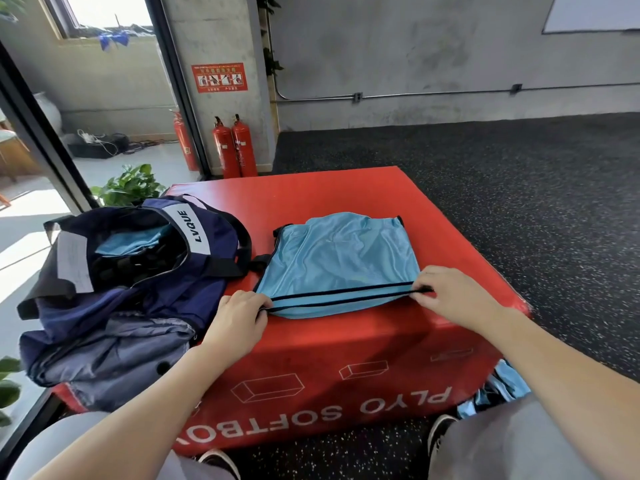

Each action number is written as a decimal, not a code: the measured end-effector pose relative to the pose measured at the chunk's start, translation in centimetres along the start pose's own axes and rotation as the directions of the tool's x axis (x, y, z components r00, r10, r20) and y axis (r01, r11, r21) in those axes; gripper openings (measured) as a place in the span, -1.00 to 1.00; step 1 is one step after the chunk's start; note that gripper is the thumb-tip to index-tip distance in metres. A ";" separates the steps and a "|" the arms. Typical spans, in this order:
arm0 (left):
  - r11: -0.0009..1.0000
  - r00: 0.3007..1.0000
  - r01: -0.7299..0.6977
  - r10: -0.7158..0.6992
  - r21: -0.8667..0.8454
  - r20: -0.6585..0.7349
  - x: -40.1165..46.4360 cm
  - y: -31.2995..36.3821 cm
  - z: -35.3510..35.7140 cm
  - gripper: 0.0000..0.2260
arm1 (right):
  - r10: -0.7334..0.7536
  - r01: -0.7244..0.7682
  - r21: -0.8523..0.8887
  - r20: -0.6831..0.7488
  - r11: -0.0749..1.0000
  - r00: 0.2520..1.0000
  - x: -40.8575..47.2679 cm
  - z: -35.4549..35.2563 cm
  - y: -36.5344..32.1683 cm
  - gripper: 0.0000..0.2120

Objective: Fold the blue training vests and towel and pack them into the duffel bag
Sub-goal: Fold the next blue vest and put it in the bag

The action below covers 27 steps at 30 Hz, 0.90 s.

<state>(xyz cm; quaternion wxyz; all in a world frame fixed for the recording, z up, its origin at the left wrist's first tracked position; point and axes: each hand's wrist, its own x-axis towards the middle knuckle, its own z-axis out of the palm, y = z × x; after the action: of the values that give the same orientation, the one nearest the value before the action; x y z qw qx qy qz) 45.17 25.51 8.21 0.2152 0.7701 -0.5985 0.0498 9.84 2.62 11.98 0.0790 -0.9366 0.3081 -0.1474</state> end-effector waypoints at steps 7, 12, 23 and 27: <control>0.998 0.996 -0.018 0.012 -0.066 -0.087 -0.4 1.6 -1.4 -0.86 | 0.118 -0.100 0.181 -0.093 0.978 0.989 -0.2 -1.0 -0.7 -0.94; 0.995 0.994 0.023 -0.034 -0.096 -0.107 0.3 1.9 -3.0 -0.85 | 0.107 -0.090 0.145 -0.109 0.985 0.988 0.1 -2.7 -1.2 -0.95; 0.992 0.949 0.003 -0.042 -0.125 -0.313 4.3 4.6 -13.6 -0.86 | 0.167 -0.129 0.153 -0.270 0.980 0.948 1.3 -10.5 -2.3 -0.82; 0.992 0.914 -0.040 -0.012 -0.119 -0.405 7.1 7.1 -20.0 -0.88 | 0.098 -0.065 0.102 -0.359 0.993 0.928 2.4 -17.0 -3.9 -0.83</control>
<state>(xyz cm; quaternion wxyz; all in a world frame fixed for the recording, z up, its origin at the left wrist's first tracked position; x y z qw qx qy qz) 44.11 25.58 30.52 0.3817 0.7238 -0.5484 0.1722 8.35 3.33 29.54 0.0681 -0.8750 0.3493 -0.3281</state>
